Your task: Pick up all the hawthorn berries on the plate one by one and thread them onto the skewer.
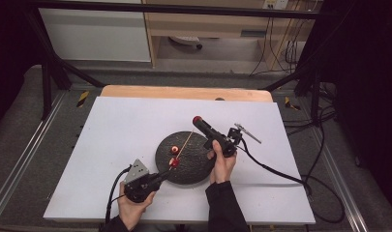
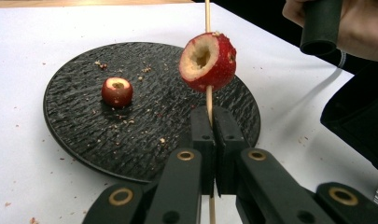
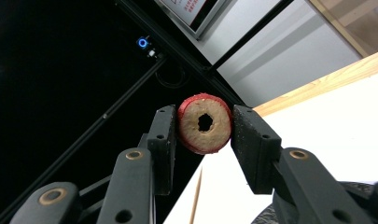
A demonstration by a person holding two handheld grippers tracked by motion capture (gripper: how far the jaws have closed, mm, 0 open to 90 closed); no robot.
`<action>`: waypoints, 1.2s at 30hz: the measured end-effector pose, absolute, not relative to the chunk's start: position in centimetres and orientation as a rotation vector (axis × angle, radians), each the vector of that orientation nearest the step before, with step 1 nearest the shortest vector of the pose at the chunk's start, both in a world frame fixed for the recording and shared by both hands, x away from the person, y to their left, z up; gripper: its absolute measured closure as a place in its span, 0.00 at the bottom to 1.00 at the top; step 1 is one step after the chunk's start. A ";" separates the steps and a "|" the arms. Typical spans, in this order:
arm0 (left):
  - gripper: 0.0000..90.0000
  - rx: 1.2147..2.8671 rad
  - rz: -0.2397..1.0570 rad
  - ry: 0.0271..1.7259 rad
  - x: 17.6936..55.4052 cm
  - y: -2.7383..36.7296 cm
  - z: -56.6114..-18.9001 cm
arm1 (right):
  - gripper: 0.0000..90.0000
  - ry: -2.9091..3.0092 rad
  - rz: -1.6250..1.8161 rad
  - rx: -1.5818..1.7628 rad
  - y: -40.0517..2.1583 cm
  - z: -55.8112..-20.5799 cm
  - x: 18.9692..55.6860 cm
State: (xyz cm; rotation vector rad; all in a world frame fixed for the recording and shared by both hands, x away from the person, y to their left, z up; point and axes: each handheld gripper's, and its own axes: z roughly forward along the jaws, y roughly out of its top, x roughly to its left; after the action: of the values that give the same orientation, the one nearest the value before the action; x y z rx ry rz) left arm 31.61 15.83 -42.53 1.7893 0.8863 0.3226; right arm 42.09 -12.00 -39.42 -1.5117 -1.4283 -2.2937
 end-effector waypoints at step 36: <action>0.98 1.722 0.359 0.913 32.2 13.6 -42.5 | 0.68 -1.339 -2.309 -1.482 -11.8 -39.6 41.6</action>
State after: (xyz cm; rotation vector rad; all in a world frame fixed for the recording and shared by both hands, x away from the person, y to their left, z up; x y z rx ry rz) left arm 32.17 13.62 -42.51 1.7217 0.9130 0.3591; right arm 41.65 -11.79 -39.62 -1.4820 -1.3391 -2.3090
